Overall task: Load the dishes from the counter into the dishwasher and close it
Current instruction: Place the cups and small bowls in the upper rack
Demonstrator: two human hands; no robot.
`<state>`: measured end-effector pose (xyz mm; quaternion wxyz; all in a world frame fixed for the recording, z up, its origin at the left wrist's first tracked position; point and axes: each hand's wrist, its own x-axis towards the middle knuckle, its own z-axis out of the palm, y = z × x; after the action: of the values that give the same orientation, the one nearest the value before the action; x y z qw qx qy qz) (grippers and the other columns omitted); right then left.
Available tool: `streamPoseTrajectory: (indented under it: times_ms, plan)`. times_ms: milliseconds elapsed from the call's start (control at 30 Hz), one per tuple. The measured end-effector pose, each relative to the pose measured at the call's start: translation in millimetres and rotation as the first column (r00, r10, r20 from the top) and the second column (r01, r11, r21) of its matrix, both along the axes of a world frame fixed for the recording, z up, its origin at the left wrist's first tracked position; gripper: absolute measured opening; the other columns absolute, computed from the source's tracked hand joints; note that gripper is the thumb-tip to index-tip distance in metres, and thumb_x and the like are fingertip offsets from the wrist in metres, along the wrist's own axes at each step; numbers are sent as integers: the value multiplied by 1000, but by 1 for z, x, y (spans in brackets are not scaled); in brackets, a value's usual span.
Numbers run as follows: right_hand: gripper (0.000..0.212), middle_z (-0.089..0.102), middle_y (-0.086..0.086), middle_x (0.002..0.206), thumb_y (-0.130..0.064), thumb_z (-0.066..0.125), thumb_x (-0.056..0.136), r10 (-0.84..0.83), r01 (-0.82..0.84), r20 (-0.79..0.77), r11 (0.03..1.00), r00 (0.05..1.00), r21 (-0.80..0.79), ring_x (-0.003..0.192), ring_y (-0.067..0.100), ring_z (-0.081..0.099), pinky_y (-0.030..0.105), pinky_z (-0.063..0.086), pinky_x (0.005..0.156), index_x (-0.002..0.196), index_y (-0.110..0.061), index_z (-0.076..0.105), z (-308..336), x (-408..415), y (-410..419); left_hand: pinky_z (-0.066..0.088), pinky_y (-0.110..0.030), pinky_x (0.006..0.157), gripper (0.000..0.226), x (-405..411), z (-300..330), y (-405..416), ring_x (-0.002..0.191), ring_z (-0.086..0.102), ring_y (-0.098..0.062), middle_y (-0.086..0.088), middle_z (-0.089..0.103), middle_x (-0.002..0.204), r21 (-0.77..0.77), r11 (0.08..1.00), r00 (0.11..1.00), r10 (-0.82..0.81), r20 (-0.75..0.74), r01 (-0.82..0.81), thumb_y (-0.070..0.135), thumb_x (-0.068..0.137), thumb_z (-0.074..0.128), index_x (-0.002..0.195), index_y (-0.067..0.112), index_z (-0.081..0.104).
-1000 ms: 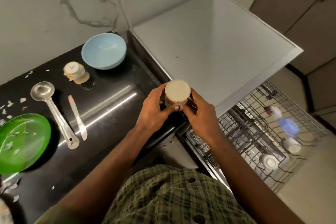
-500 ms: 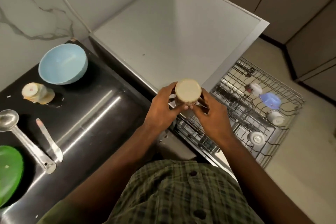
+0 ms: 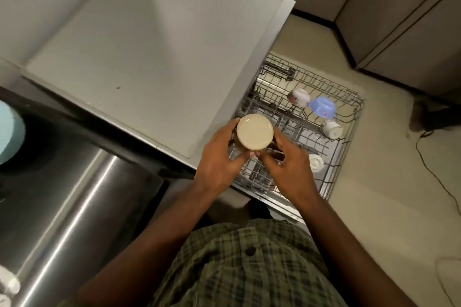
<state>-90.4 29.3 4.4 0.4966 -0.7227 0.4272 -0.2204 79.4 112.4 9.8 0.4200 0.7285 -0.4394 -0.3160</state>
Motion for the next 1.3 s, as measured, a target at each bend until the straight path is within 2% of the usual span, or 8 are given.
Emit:
streamPoseTrajectory:
  times_ms: [233, 333, 467, 667, 933, 1000, 1200, 1300]
  plan:
    - [70, 73, -21, 108, -26, 79, 93, -107, 116, -96, 989, 990, 88, 95, -1, 71, 8, 52, 78, 154, -42, 47, -28, -43, -24, 49, -16, 97, 70, -33, -22, -44, 121, 58, 3, 38, 58, 131, 39, 991, 992, -125, 9, 125, 54, 83, 77, 144, 58, 42]
    - [72, 74, -22, 106, -22, 79, 92, -122, 137, -127, 983, 984, 124, 90, -3, 70, 4, 47, 72, 154, -40, 47, -44, -57, -34, 53, -32, 97, 75, -46, -40, -58, 111, 59, -3, 49, 53, 120, 147, 977, 988, -157, 14, 153, 57, 79, 77, 141, 67, 36]
    - [71, 73, -20, 119, -26, 77, 94, -112, 138, -136, 970, 984, 201, 94, -2, 72, 8, 51, 79, 155, -41, 46, -68, -72, -48, 56, -45, 99, 79, -63, -70, -76, 110, 64, -17, 31, 55, 116, 275, 945, 984, -177, -19, 176, 40, 85, 82, 152, 46, 41]
    - [64, 65, -38, 122, -36, 76, 91, -161, 200, -141, 920, 977, 336, 104, 0, 71, 19, 57, 91, 149, -48, 50, -103, -90, -73, 59, -44, 97, 76, -87, -106, -104, 111, 68, -11, -5, 64, 134, 365, 910, 980, -167, -105, 195, 24, 92, 78, 158, 31, 40]
    - [69, 67, -18, 126, -29, 76, 94, -235, 314, -228, 848, 945, 428, 96, -3, 73, 15, 58, 82, 156, -33, 47, -160, -112, -96, 61, -31, 94, 79, -115, -160, -137, 114, 68, -10, -6, 63, 138, 448, 854, 960, -190, -207, 266, 18, 91, 78, 156, 35, 37]
    - [71, 63, -31, 119, -31, 76, 94, -255, 345, -248, 820, 935, 457, 96, -5, 73, 10, 56, 78, 157, -34, 45, -174, -115, -98, 58, -20, 90, 75, -121, -172, -145, 114, 66, -9, -6, 64, 137, 460, 845, 957, -188, -223, 273, 18, 93, 75, 156, 34, 38]
    - [72, 56, -53, 103, -28, 76, 93, -252, 372, -292, 783, 923, 498, 86, -8, 73, 6, 52, 70, 156, -37, 44, -203, -116, -110, 58, -33, 97, 75, -128, -201, -162, 117, 67, -14, -6, 66, 136, 516, 823, 967, -149, -206, 237, 17, 93, 72, 159, 29, 37]
    - [69, 58, -44, 103, -26, 76, 93, -239, 364, -300, 792, 923, 490, 82, -8, 72, 4, 50, 67, 154, -39, 46, -211, -116, -117, 60, -35, 93, 73, -131, -211, -169, 111, 69, -13, -2, 69, 129, 551, 807, 976, -163, -142, 215, 20, 93, 73, 158, 30, 39]
